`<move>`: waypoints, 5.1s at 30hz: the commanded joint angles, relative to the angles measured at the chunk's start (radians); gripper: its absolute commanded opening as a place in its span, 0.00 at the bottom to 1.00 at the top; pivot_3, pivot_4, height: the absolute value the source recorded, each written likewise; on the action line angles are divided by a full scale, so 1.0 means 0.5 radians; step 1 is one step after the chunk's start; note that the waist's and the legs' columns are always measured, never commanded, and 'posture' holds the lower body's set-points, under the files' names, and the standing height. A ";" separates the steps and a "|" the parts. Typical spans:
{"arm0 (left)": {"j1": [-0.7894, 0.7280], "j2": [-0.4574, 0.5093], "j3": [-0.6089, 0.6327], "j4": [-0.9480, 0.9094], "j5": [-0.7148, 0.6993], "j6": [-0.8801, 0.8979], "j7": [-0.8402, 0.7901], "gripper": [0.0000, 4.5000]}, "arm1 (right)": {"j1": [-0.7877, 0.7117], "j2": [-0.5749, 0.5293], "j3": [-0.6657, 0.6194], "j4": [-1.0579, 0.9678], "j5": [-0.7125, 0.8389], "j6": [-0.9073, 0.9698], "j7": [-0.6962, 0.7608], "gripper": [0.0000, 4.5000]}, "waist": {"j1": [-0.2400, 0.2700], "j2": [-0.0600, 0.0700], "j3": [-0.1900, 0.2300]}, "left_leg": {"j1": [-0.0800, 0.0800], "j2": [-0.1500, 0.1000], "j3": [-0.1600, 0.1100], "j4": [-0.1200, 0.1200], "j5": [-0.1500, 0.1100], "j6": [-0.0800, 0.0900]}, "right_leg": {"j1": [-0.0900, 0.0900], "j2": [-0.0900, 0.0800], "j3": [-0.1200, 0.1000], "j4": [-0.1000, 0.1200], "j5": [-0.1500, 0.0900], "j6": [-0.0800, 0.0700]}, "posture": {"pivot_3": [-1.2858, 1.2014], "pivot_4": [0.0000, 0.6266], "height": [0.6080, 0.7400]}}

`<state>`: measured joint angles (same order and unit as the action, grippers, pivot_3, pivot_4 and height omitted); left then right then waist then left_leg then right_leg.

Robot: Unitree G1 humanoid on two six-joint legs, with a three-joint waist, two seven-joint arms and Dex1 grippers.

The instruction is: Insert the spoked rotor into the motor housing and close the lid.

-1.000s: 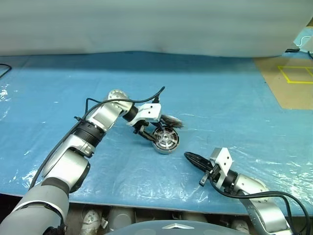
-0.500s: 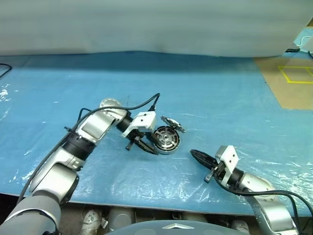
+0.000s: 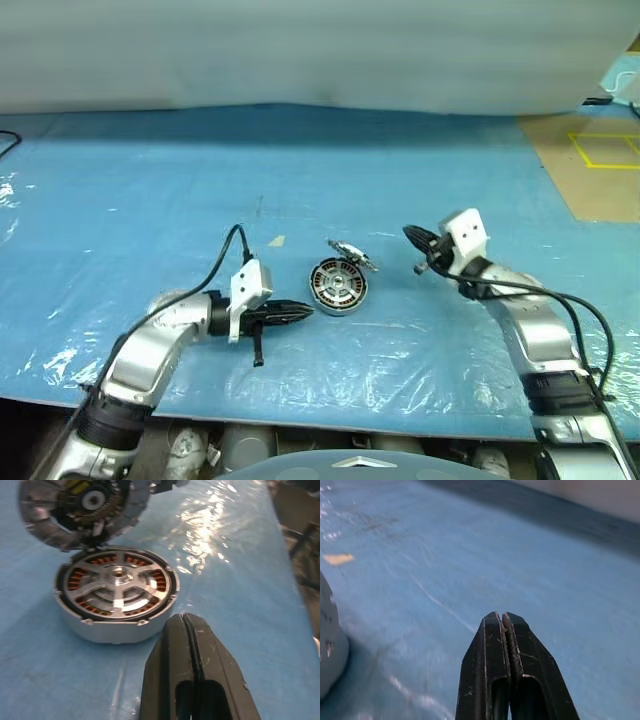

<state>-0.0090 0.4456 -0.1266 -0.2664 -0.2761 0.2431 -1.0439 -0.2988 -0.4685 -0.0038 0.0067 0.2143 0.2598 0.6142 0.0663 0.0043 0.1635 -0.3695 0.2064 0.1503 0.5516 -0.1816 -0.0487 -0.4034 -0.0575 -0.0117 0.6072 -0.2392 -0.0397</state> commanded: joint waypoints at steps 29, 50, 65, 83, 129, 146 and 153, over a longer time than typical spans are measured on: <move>-0.011 -0.144 0.018 -0.211 -0.156 0.088 0.577 0.01 | 0.186 0.180 0.482 -0.335 0.361 0.517 0.533 0.00 | 0.003 -0.001 0.000 | 0.002 0.001 0.000 0.004 0.000 -0.001 | 0.001 0.002 0.002 0.003 0.000 0.000 | 0.52 0.24 1.00; -0.046 -0.117 0.027 -0.212 -0.059 0.105 0.751 0.00 | 0.160 0.036 0.543 -0.751 0.036 0.565 0.092 0.37 | 0.002 -0.002 -0.001 | 0.003 0.001 0.000 0.004 0.001 -0.002 | 0.002 0.003 0.004 0.002 0.001 0.002 | 0.52 0.24 1.00; 0.141 -0.027 0.082 0.080 -0.031 -0.307 0.562 0.00 | 0.074 0.105 0.581 -0.612 -0.093 0.460 0.080 0.99 | 0.003 -0.002 -0.001 | 0.003 0.001 -0.001 0.005 0.001 -0.002 | 0.002 0.003 0.004 0.004 0.001 0.002 | 0.52 0.24 1.00; 0.105 -0.058 0.093 0.402 0.031 -0.641 0.510 0.00 | 0.286 0.051 0.535 -0.496 -0.128 0.260 0.099 0.66 | 0.004 -0.003 -0.001 | 0.010 0.001 0.000 0.008 0.000 -0.001 | 0.009 0.002 0.005 0.005 0.002 0.003 | 0.52 0.24 1.00; 0.035 -0.101 0.091 0.515 0.046 -0.736 0.502 0.00 | 0.164 0.099 0.635 -0.230 -0.302 0.239 -0.010 0.66 | 0.001 -0.012 -0.012 | 0.029 0.001 0.002 0.009 -0.005 0.007 | 0.017 0.002 0.015 0.013 -0.006 0.017 | 0.52 0.24 1.00; -0.330 -0.221 0.185 0.307 -0.128 -0.052 0.807 0.00 | 0.204 0.004 0.688 -0.236 -0.277 0.327 0.110 0.66 | 0.009 -0.016 -0.014 | 0.033 0.000 0.005 -0.004 -0.005 0.006 | 0.022 0.000 0.019 0.001 -0.004 0.015 | 0.52 0.24 1.00; -0.724 -0.186 0.185 0.357 -0.581 1.018 0.762 0.00 | 0.181 0.026 0.684 -0.218 -0.280 0.334 0.096 0.66 | 0.004 -0.016 -0.015 | 0.033 -0.005 0.006 -0.008 0.000 -0.001 | 0.019 0.003 0.019 -0.001 0.001 0.005 | 0.52 0.24 1.00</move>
<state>-0.3480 0.3484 -0.0378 -0.0806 -0.5195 0.6753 -0.6459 -0.2371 -0.4393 0.3263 -0.1720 0.1149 0.3662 0.6746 0.0682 -0.0035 0.1560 -0.3536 0.2039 0.1535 0.5475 -0.1816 -0.0494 -0.3941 -0.0561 -0.0020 0.6068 -0.2388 -0.0374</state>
